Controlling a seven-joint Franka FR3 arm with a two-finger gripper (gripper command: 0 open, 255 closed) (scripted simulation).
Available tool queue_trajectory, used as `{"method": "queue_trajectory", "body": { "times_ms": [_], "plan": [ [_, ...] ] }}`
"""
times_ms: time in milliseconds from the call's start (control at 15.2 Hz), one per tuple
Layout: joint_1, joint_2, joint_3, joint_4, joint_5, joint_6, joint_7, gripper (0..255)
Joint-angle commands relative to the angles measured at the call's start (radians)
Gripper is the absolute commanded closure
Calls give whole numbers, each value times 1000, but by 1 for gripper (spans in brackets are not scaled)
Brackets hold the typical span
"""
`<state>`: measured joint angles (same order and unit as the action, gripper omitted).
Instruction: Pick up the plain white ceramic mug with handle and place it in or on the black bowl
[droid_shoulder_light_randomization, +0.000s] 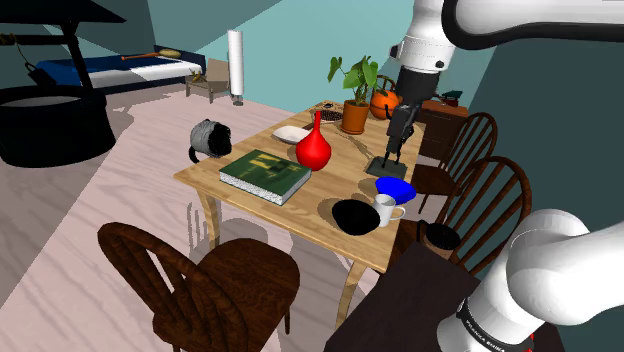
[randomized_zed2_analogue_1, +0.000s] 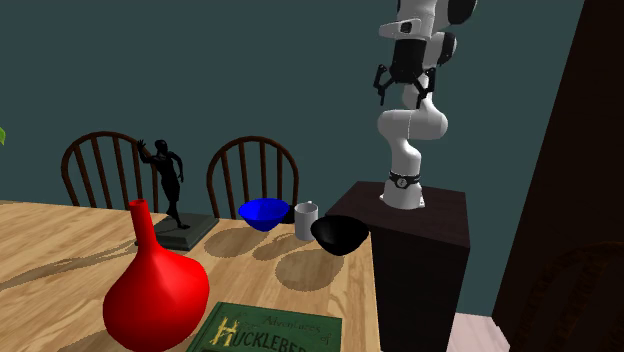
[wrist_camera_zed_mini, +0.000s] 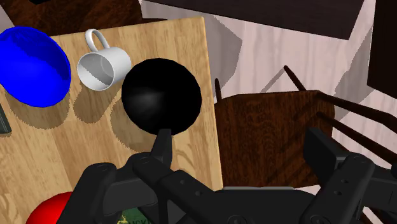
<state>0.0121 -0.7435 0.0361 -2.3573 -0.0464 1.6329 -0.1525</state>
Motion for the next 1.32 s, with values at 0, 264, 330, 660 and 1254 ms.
{"method": "queue_trajectory", "body": {
  "times_ms": [0,264,330,660,1254],
  "plan": [
    [0,0,0,0,0,0,0,0],
    [-32,17,-44,-101,-24,131,-11,0],
    [-40,25,-55,-123,-30,165,-14,0],
    [-83,89,-114,-219,-61,341,-28,0],
    [-155,311,-228,-308,-97,681,-63,0]
  ]
}}
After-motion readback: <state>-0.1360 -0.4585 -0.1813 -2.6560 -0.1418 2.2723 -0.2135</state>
